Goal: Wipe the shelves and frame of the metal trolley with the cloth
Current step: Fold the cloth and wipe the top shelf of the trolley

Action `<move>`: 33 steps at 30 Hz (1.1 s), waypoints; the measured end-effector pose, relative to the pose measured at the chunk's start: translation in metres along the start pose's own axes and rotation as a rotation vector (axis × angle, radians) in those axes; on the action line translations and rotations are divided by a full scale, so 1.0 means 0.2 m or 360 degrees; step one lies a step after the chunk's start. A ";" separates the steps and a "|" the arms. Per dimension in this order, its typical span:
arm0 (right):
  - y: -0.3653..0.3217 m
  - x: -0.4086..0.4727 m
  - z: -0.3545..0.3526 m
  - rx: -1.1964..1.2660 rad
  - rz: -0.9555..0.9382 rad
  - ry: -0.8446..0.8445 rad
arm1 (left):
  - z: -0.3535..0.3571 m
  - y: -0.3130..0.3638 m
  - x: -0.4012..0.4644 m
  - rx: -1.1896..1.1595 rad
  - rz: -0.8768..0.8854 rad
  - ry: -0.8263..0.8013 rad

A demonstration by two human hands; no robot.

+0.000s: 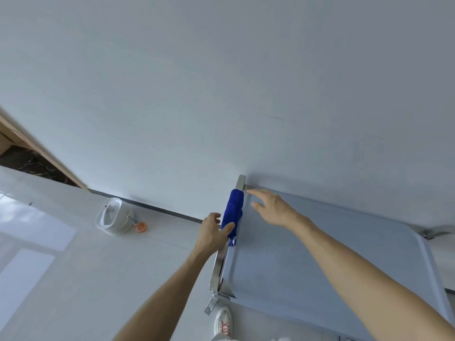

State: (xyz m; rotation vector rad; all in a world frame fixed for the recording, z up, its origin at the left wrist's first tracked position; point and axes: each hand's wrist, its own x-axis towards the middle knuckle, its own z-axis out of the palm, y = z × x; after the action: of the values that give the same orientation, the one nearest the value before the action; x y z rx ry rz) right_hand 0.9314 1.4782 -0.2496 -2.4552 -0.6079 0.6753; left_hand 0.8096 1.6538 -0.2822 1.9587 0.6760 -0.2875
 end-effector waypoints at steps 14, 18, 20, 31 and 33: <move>-0.15 0.26 0.11 -0.0912 -0.0347 -0.0035 | 0.05 -0.05 0.04 -0.0101 0.0028 0.0235; -0.10 0.24 0.10 -0.0992 -0.0417 0.0031 | 0.02 -0.08 0.05 -0.0049 0.0157 0.0246; -0.07 0.21 0.07 -0.0900 -0.0436 0.0105 | -0.01 -0.09 0.03 -0.0105 0.0227 0.0216; 0.01 -0.26 -0.15 0.0667 -0.0229 0.0095 | -0.16 0.15 -0.14 -0.0440 0.0584 0.0043; 0.05 -0.37 -0.16 0.0816 -0.0188 0.0220 | -0.12 0.20 -0.16 -0.0457 0.0625 -0.0001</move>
State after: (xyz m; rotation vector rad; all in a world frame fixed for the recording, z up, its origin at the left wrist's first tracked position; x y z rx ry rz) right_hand 0.8951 1.4200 -0.2061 -1.9539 -0.4532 0.5298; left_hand 0.8035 1.6496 -0.2260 1.7660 0.2999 0.0492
